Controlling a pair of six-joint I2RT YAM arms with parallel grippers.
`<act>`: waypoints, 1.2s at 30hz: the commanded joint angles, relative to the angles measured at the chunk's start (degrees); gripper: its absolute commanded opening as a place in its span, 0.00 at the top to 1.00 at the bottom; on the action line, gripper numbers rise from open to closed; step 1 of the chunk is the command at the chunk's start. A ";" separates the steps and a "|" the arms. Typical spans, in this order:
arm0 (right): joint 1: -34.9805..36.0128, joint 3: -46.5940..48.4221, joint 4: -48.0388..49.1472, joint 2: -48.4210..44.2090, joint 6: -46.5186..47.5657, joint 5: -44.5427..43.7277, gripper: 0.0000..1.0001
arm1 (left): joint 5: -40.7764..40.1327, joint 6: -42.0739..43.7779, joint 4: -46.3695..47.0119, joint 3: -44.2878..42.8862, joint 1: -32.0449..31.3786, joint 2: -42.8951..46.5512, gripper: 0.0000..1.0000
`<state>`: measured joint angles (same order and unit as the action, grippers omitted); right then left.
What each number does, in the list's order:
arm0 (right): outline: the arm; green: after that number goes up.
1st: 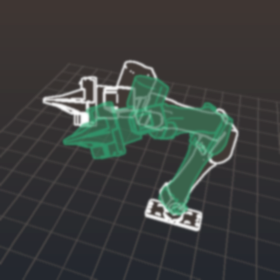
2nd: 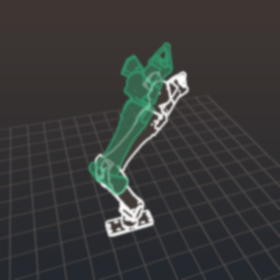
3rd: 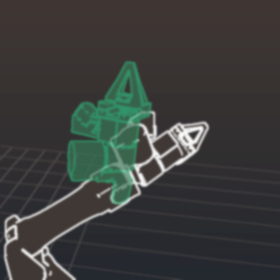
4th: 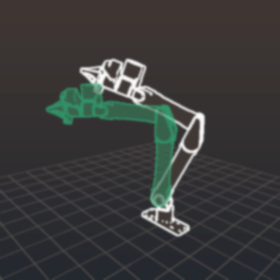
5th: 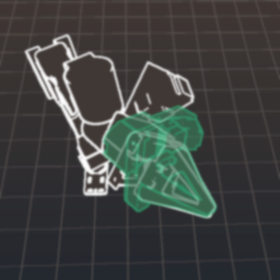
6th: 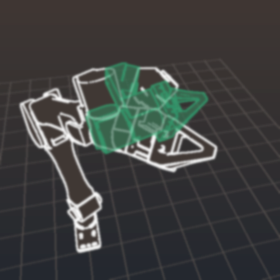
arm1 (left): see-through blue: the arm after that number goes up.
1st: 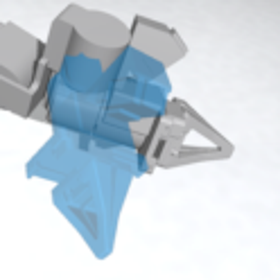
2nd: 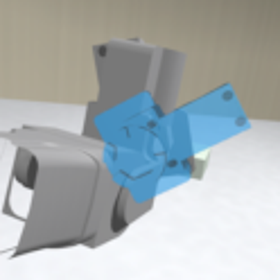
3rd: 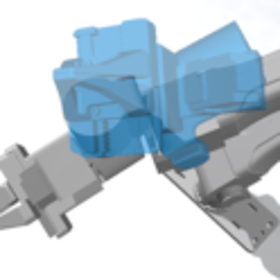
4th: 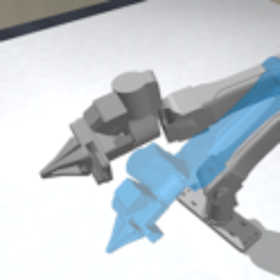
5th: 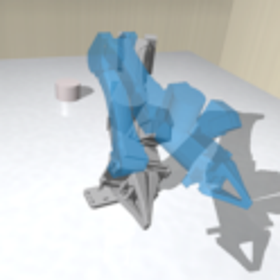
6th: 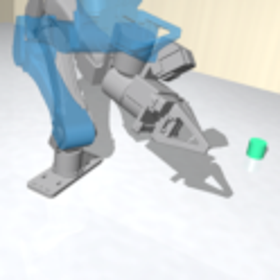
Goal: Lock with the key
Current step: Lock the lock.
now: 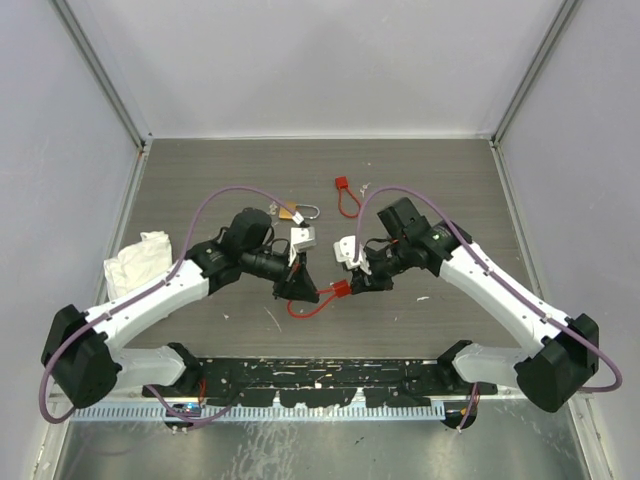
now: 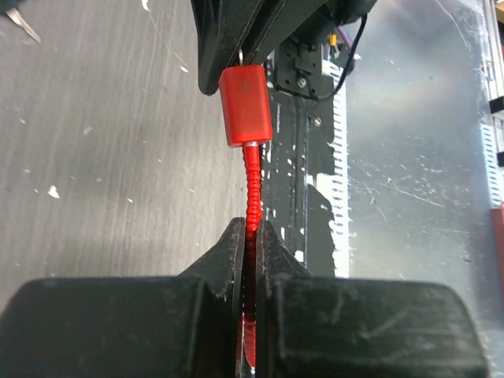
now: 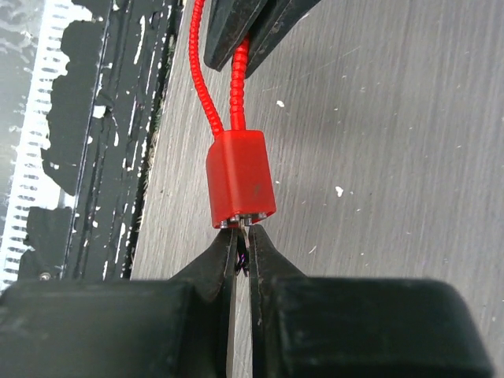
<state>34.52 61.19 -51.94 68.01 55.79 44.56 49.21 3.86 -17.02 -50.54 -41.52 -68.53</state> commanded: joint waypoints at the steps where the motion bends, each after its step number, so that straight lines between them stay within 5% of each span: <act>1: 0.24 1.14 0.21 -0.06 -1.21 1.97 0.99 | 3.67 -1.37 -7.35 -4.82 0.98 -1.78 1.00; 5: -1.11 3.59 -2.26 1.83 -3.04 1.83 0.99 | -1.66 5.33 -16.43 -10.58 0.17 -3.80 1.00; 9: -6.98 12.07 -16.61 10.81 -0.26 13.22 0.99 | -30.75 19.62 -19.79 -8.96 -10.76 -1.09 1.00; 13: -10.29 16.63 -23.63 14.78 3.33 15.21 0.99 | -50.68 26.87 -21.42 -6.06 -16.78 -0.83 1.00; 16: -8.19 14.62 -17.64 11.46 -0.48 9.90 0.99 | -59.92 30.31 -22.75 -5.66 -18.88 -1.41 1.00; 20: 4.25 5.26 -1.66 3.20 -9.69 -5.97 0.99 | -66.11 33.43 -19.86 -6.86 -21.70 -2.28 1.00; 26: 4.29 8.73 -4.24 13.46 -16.52 10.85 0.99 | -84.44 41.34 -12.16 -8.55 -32.01 -7.85 1.00; 30: -1.76 10.50 -7.39 18.00 -15.42 19.61 0.99 | -79.20 37.04 -8.13 -8.38 -33.63 -1.02 1.00; 32: -2.45 11.27 -10.25 19.63 -12.26 19.91 0.99 | -71.20 32.94 -4.03 -6.56 -32.82 4.36 1.00; 36: 4.58 5.34 1.73 15.44 -19.97 12.49 0.99 | -48.71 20.69 3.10 -3.78 -25.18 9.70 1.00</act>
<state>32.62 68.45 -58.50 88.79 40.77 55.35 -18.90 36.16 -28.56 -55.02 -72.36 -65.19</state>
